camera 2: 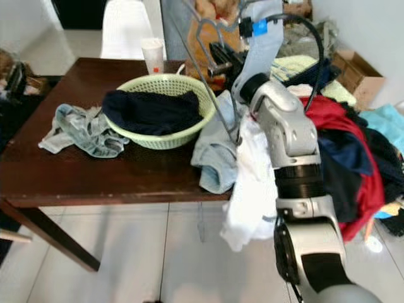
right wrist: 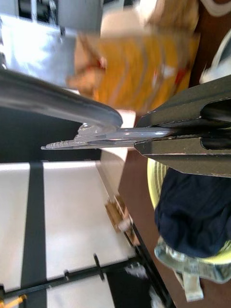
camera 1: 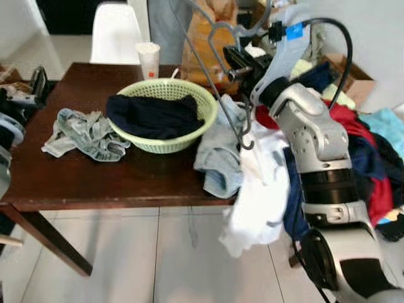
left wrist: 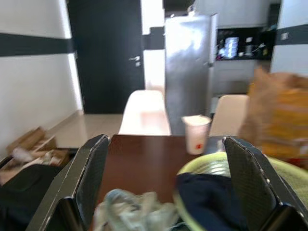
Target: Hang hanger
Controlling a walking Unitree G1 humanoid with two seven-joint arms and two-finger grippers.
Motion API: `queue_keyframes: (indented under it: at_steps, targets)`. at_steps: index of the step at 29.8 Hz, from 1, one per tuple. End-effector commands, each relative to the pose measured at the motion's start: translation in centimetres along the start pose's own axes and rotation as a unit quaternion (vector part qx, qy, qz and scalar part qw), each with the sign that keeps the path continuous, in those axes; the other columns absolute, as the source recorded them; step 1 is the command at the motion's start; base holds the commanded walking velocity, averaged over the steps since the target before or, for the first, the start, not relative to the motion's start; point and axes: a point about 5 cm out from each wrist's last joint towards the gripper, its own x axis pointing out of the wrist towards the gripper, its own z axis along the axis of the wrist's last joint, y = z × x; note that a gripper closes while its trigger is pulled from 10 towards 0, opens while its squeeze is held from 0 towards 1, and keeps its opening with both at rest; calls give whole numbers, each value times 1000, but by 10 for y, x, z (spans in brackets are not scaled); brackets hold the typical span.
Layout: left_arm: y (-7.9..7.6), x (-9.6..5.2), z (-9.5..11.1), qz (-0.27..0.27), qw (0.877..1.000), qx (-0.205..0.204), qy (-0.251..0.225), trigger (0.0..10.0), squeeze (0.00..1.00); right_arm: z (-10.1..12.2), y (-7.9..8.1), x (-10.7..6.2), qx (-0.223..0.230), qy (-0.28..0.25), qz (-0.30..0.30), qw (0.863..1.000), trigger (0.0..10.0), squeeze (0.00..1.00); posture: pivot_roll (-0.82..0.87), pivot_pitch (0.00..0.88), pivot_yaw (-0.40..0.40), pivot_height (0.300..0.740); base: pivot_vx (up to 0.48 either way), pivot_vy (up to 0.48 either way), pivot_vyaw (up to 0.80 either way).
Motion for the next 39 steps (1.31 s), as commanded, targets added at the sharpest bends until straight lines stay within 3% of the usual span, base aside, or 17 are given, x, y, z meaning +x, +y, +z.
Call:
queue_keyframes:
  at_steps: [1, 10, 21, 39]
  targets:
    - [2, 3, 0, 6, 1000, -3, -3, 10000, 0, 2, 4, 1, 2, -4, 8, 1000, 10000, 0, 30, 125, -30, 740, 0, 0, 0]
    - [-2, 4, 0, -1, 1000, -2, -6, 10000, 0, 2, 3, -1, -1, -1, 8, 1000, 10000, 0, 21, 133, -29, 740, 33, 0, 0]
    - [4, 4, 3, 5, 1000, 13, -10, 10000, 0, 2, 6, -1, -2, 3, 17, 1000, 10000, 0, 20, 145, -28, 740, 392, 0, 0]
    - [-5, 3, -4, -10, 1000, 12, 2, 10000, 0, 3, 7, -3, 3, 3, 23, 1000, 10000, 0, 18, 148, -23, 740, 419, 0, -44]
